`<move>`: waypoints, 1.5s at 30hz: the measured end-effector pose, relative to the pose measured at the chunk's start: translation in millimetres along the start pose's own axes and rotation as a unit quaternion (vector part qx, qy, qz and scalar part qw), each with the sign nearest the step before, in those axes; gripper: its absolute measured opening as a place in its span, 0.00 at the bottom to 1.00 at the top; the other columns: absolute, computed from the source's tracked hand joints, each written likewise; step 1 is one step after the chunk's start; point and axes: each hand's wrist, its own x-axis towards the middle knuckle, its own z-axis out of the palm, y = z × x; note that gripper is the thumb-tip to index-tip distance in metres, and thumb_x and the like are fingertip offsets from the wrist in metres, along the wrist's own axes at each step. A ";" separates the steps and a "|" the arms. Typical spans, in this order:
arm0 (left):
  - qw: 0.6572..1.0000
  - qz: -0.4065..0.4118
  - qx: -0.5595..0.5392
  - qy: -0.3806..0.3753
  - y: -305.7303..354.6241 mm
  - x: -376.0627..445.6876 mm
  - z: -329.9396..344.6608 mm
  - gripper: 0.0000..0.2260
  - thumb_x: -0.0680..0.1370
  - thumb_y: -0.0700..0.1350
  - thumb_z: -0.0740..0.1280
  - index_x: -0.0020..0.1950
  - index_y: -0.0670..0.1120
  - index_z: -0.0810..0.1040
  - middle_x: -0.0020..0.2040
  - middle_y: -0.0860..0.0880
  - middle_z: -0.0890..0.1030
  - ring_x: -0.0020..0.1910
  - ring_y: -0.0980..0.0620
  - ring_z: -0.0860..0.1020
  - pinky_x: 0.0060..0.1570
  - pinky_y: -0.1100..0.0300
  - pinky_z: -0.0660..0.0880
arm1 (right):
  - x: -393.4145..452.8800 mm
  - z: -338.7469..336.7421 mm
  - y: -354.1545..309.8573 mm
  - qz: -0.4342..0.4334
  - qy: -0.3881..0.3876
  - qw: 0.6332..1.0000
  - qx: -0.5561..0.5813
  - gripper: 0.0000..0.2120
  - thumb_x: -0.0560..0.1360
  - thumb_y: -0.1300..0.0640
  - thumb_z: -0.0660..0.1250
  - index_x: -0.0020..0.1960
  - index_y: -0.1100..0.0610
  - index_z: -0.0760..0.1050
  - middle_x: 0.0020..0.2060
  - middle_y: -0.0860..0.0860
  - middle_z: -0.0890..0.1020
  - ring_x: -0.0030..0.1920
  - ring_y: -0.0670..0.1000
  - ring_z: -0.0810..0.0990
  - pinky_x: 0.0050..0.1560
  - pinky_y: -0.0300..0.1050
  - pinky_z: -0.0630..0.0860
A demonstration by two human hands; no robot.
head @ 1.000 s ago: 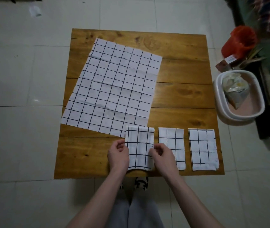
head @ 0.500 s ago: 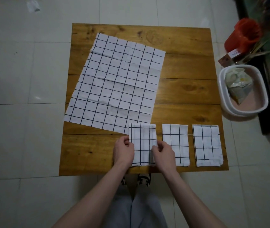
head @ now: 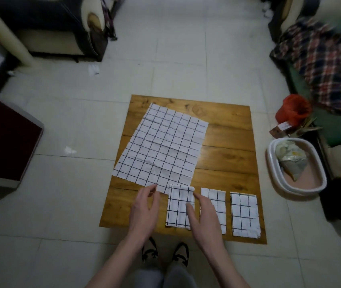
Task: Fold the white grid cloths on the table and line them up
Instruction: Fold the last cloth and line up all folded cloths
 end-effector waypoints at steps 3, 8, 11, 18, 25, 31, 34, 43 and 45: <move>0.995 0.079 0.039 0.050 34.8 -24.3 -33.7 0.15 0.85 0.57 0.58 0.71 0.58 0.74 0.63 0.64 0.74 0.65 0.65 0.72 0.64 0.60 0.71 | -14.1 -33.5 -42.1 -0.093 0.020 0.995 -0.029 0.23 0.84 0.41 0.59 0.75 0.50 0.71 0.69 0.45 0.76 0.68 0.40 0.71 0.68 0.37 0.66; 0.966 0.161 0.140 0.144 83.1 -54.5 -90.8 0.18 0.85 0.54 0.60 0.73 0.51 0.75 0.68 0.53 0.77 0.65 0.62 0.69 0.61 0.58 0.70 | -27.6 -77.7 -104.1 -0.253 0.066 0.958 -0.120 0.26 0.85 0.39 0.55 0.77 0.53 0.70 0.72 0.48 0.75 0.73 0.48 0.70 0.74 0.46 0.68; 0.947 0.188 0.179 0.190 101.0 -66.6 -125.1 0.18 0.86 0.55 0.59 0.73 0.50 0.74 0.68 0.50 0.79 0.64 0.59 0.70 0.60 0.54 0.73 | -30.5 -95.7 -140.8 -0.316 0.081 0.928 -0.179 0.28 0.85 0.39 0.54 0.78 0.54 0.68 0.74 0.51 0.73 0.76 0.51 0.68 0.77 0.53 0.68; 0.921 0.196 0.251 0.225 116.8 -68.9 -209.5 0.24 0.84 0.59 0.55 0.75 0.49 0.73 0.71 0.48 0.77 0.70 0.50 0.73 0.66 0.52 0.70 | -27.1 -94.8 -221.6 -0.377 0.103 0.893 -0.222 0.30 0.85 0.37 0.52 0.78 0.55 0.67 0.75 0.54 0.74 0.78 0.54 0.68 0.78 0.56 0.67; 0.903 0.217 0.278 0.246 96.7 -44.5 -304.8 0.22 0.85 0.55 0.58 0.74 0.46 0.74 0.71 0.47 0.78 0.70 0.49 0.74 0.69 0.47 0.72 | -19.5 -36.7 -304.8 -0.394 0.104 0.886 -0.221 0.29 0.85 0.37 0.53 0.77 0.55 0.69 0.73 0.53 0.76 0.75 0.53 0.72 0.77 0.54 0.68; 0.893 0.238 0.301 0.237 63.7 -9.5 -411.0 0.22 0.85 0.55 0.57 0.74 0.47 0.74 0.71 0.48 0.77 0.71 0.49 0.73 0.72 0.48 0.70 | -22.5 33.6 -382.3 -0.377 0.128 0.888 -0.230 0.29 0.84 0.38 0.55 0.77 0.55 0.70 0.72 0.53 0.76 0.74 0.54 0.73 0.76 0.55 0.69; 0.887 0.254 0.310 0.231 53.9 7.8 -456.5 0.22 0.85 0.55 0.58 0.74 0.46 0.75 0.70 0.47 0.78 0.71 0.48 0.73 0.72 0.47 0.71 | -22.7 64.6 -416.1 -0.358 0.147 0.892 -0.233 0.30 0.84 0.38 0.53 0.78 0.56 0.69 0.74 0.54 0.75 0.76 0.54 0.71 0.77 0.56 0.67; 0.878 0.291 0.310 0.217 41.5 63.4 -539.2 0.22 0.85 0.55 0.57 0.73 0.45 0.75 0.70 0.47 0.78 0.71 0.48 0.73 0.72 0.47 0.69 | -16.7 123.4 -482.7 -0.263 0.194 0.912 -0.249 0.33 0.84 0.35 0.49 0.80 0.55 0.64 0.77 0.55 0.71 0.80 0.55 0.64 0.79 0.58 0.62; 0.877 0.303 0.307 0.211 41.8 78.9 -542.5 0.22 0.84 0.55 0.58 0.73 0.45 0.76 0.70 0.47 0.78 0.71 0.48 0.74 0.71 0.48 0.69 | -8.9 128.3 -490.1 -0.250 0.206 0.913 -0.249 0.32 0.84 0.36 0.49 0.80 0.55 0.65 0.77 0.55 0.71 0.79 0.55 0.65 0.79 0.58 0.61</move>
